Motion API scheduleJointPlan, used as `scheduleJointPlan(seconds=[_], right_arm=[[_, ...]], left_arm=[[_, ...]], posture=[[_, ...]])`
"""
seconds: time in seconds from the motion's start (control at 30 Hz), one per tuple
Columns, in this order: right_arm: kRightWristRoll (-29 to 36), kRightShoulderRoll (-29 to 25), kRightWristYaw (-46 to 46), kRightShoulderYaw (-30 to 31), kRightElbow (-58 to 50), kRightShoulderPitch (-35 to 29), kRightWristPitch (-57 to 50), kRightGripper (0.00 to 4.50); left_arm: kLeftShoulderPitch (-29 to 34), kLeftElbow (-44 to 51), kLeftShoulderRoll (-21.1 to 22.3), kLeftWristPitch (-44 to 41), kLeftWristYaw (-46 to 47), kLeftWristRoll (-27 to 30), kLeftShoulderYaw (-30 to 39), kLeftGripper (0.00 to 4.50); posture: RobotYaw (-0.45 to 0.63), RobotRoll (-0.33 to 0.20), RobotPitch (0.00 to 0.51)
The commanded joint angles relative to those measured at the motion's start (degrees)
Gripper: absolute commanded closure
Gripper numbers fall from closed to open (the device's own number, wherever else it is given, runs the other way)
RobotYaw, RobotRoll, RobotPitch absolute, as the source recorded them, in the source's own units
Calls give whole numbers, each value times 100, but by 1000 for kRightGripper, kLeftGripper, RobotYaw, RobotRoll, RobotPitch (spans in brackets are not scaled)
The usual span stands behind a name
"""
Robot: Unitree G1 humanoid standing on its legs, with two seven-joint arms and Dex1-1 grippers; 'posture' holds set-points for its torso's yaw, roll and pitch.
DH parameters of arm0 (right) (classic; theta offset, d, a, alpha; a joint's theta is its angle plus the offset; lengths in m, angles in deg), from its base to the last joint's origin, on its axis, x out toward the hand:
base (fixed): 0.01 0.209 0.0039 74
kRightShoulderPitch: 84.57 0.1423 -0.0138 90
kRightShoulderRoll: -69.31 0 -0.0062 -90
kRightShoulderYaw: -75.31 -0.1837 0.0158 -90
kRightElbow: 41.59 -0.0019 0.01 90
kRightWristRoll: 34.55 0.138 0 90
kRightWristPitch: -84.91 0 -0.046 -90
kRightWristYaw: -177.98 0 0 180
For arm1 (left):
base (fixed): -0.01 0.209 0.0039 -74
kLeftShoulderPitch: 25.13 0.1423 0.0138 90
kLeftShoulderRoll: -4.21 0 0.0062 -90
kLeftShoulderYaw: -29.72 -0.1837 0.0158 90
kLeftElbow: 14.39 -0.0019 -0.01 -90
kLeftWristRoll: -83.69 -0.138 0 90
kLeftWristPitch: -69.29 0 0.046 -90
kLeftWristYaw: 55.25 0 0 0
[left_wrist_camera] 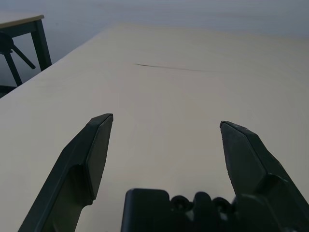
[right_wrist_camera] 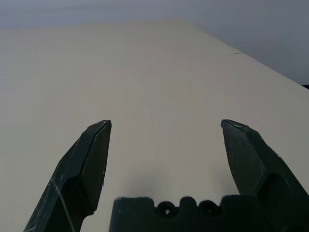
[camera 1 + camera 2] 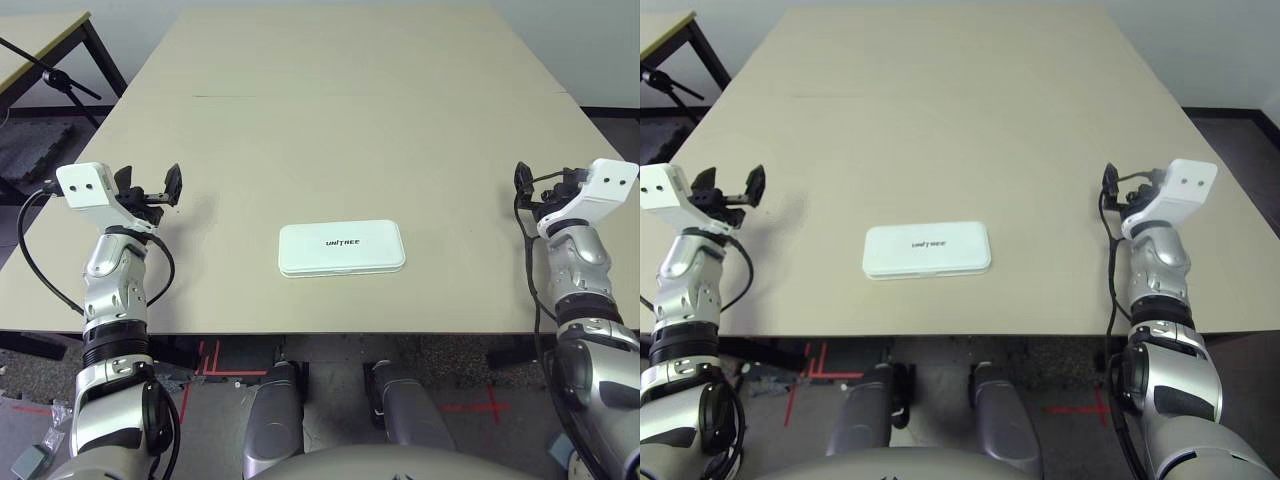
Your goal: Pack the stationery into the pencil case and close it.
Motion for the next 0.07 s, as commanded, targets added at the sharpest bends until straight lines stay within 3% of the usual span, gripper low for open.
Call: scheduleJointPlan(seconds=[0.03, 0.07], right_arm=[[54, 55, -23, -30, 111, 101, 72, 0], [47, 65, -32, -18, 119, 120, 70, 0]], left_arm=[[144, 105, -104, -9, 65, 4, -79, 19], [174, 134, -118, -11, 78, 12, -73, 19]], posture=[[-21, 0, 141], [-21, 0, 141]])
